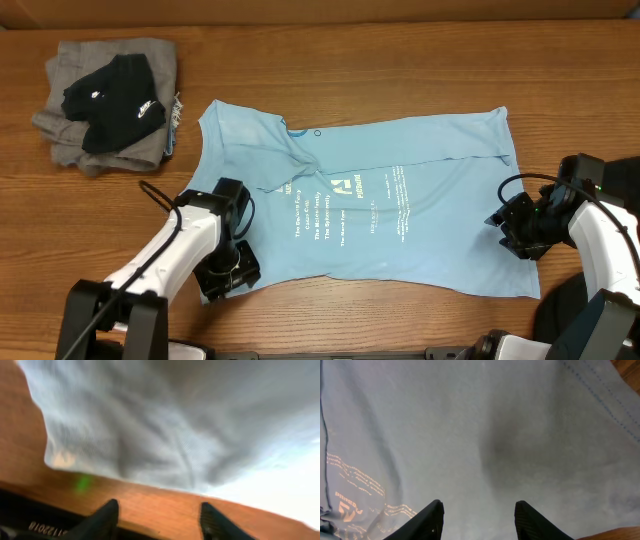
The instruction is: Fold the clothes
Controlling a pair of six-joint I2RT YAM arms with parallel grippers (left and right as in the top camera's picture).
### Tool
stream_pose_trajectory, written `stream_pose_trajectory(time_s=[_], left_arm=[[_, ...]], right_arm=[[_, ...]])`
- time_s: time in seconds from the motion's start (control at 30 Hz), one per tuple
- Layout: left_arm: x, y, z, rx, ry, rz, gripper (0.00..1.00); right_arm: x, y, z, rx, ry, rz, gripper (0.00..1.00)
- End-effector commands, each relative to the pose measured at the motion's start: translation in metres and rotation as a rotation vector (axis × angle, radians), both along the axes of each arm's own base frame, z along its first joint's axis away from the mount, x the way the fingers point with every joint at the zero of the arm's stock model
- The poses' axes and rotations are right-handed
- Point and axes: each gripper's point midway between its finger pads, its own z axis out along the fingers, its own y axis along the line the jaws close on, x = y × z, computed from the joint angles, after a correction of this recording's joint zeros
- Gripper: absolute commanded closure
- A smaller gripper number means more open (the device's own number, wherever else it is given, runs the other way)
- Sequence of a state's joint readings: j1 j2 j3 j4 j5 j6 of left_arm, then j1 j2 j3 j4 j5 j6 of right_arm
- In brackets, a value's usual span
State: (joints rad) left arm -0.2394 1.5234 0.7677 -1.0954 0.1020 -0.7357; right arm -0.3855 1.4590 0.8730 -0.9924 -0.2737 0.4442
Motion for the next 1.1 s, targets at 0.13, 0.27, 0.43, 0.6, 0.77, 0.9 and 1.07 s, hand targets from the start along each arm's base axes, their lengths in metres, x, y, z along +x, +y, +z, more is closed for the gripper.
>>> stream_pose_trajectory(time_s=[0.13,0.27,0.43,0.6,0.77,0.9,1.07], left_arm=[[0.007,0.005,-0.011,0.035,-0.057,0.068,0.35],[-0.008,0.0,-0.019,0.003,-0.016,0.097,0.36],[-0.015,0.001,-0.023,0.003,-0.004,0.102,0.36],[-0.001,-0.001,-0.027,-0.009,-0.06,0.104,0.59],[-0.001,-0.002,-0.027,-0.022,-0.062,0.089,0.96],[-0.014,0.0,-0.02,-0.018,0.001,0.069,0.96],[-0.013,0.001,0.0,-0.019,0.037,0.005,0.96]], right_arm=[[0.001,-0.001,0.0,0.001,-0.007,0.004,0.51],[0.001,-0.001,0.0,0.001,-0.007,0.004,0.51],[0.003,-0.001,0.0,-0.001,-0.013,0.004,0.5],[0.003,-0.001,0.0,-0.001,-0.013,0.004,0.5],[0.003,-0.001,0.0,-0.001,-0.013,0.004,0.44],[0.003,-0.001,0.0,-0.001,-0.014,0.004,0.4],[0.003,-0.001,0.0,-0.001,-0.014,0.004,0.4]])
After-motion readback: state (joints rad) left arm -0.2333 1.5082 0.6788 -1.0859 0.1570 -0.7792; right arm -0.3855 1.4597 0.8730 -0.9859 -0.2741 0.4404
